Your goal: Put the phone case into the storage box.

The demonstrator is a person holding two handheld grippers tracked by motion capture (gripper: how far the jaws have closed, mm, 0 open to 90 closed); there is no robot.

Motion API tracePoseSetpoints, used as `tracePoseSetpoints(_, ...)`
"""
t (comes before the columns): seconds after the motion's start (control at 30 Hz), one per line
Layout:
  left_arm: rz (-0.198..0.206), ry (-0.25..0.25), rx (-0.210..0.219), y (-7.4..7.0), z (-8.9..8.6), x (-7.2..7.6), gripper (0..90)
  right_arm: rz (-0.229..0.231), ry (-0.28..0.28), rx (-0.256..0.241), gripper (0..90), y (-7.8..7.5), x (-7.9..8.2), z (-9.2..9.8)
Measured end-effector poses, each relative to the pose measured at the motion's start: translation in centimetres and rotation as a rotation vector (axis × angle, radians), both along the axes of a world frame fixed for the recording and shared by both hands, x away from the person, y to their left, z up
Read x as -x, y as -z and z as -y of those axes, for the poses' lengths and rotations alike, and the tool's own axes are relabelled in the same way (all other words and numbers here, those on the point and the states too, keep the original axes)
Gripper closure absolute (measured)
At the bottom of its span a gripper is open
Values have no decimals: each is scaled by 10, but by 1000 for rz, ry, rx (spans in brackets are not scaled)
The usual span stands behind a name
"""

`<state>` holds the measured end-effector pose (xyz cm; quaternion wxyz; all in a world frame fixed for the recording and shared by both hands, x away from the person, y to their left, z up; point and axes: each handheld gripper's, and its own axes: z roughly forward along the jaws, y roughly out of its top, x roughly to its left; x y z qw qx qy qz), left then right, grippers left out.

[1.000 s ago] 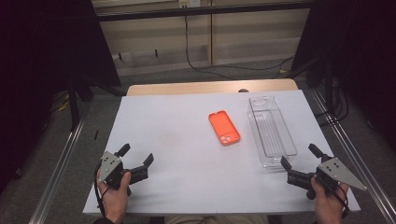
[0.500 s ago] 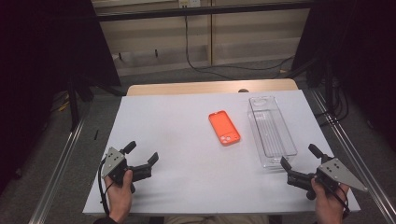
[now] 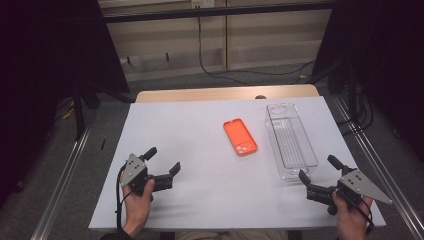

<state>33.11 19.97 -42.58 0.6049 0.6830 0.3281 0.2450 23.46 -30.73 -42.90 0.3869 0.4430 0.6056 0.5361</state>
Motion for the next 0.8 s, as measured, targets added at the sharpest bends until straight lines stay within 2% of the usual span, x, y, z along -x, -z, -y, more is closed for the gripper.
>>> tracePoseSetpoints(0.13, 0, 21, 11, 0, 6, -2, 14, 3, 6, 7, 0, 0, 0, 0)
tracePoseSetpoints(0.17, 13, 42, 16, 0, 11, -4, 14, 6, 4, 11, 0, 0, 0, -1)
tracePoseSetpoints(0.27, 23, 59, 14, -1, 16, -6, 14, 7, 10, 10, 0, 0, 0, 0)
tracePoseSetpoints(0.37, 5, 78, 32, -1, 22, -8, 14, 7, 7, 9, 0, 0, 0, 0)
tracePoseSetpoints(0.4, 5, 78, 32, -1, 22, -8, 13, 5, 6, 10, 0, 0, 0, 0)
tracePoseSetpoints(0.43, 28, 93, 19, -1, 27, -9, 13, 7, 9, 11, 0, 0, 0, -1)
tracePoseSetpoints(0.6, 32, 122, 14, -1, 38, -10, 13, 7, 5, 11, 0, 0, 0, -1)
tracePoseSetpoints(0.73, 32, 139, 30, -4, 47, -13, 12, 10, 6, 10, 0, 0, 0, -1)
tracePoseSetpoints(0.8, 42, 135, 16, -4, 50, -15, 12, 8, 5, 11, 0, 0, 0, -1)
